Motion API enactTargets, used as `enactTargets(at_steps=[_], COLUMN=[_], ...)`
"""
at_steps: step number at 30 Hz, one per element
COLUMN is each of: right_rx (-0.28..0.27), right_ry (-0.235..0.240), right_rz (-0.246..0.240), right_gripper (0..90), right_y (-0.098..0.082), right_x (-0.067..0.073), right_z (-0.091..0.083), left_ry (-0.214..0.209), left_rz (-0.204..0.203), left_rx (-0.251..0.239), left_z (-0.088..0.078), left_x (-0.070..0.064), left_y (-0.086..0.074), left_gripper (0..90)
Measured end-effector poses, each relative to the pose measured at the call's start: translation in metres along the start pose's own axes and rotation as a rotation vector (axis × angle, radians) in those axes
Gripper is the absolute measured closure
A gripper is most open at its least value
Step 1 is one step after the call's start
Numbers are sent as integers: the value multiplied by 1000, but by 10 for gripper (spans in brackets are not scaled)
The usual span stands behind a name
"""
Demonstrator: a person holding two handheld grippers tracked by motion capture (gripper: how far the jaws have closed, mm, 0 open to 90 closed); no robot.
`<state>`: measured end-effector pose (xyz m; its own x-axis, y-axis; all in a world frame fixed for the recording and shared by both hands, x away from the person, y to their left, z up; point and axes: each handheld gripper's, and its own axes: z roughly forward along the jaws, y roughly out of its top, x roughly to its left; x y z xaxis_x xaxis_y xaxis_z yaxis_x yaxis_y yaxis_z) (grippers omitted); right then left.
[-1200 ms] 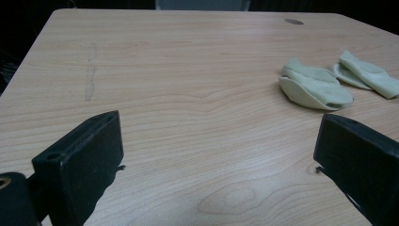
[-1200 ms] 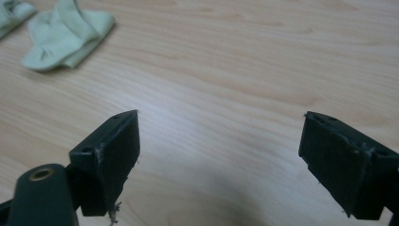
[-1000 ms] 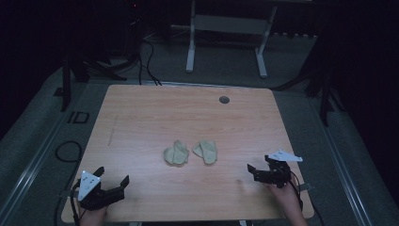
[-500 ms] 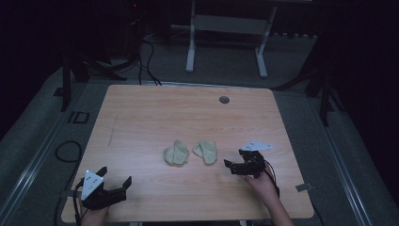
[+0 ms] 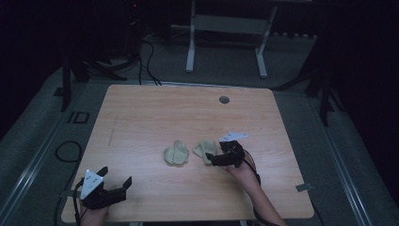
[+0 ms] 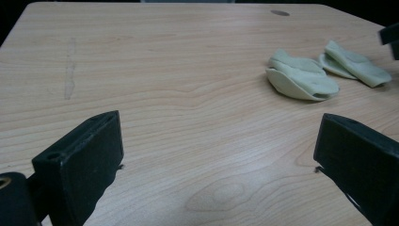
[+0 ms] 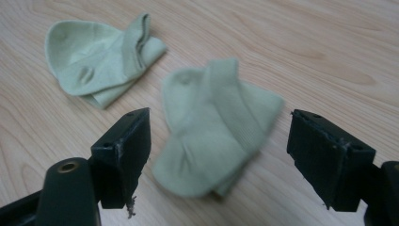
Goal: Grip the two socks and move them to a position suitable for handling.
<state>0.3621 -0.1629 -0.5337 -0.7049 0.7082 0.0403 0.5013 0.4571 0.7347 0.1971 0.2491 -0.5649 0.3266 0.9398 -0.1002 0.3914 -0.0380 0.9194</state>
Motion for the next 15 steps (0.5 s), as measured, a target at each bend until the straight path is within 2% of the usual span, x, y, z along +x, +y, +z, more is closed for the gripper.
enactTargets(at_steps=[6,8,15], right_rx=[36,39,100], right_ry=[0,0,-74], right_rz=[-4,-4,-44], right_gripper=[250,308,423], right_y=[9,11,12], right_x=[5,5,6], right_z=[22,28,47], left_ry=[-10,-12,-12], left_rz=[-2,-4,-10], left_rx=[-1,-2,2], left_z=[-1,-1,-1], left_x=[1,2,3], left_y=[0,0,-1], left_gripper=[22,22,21])
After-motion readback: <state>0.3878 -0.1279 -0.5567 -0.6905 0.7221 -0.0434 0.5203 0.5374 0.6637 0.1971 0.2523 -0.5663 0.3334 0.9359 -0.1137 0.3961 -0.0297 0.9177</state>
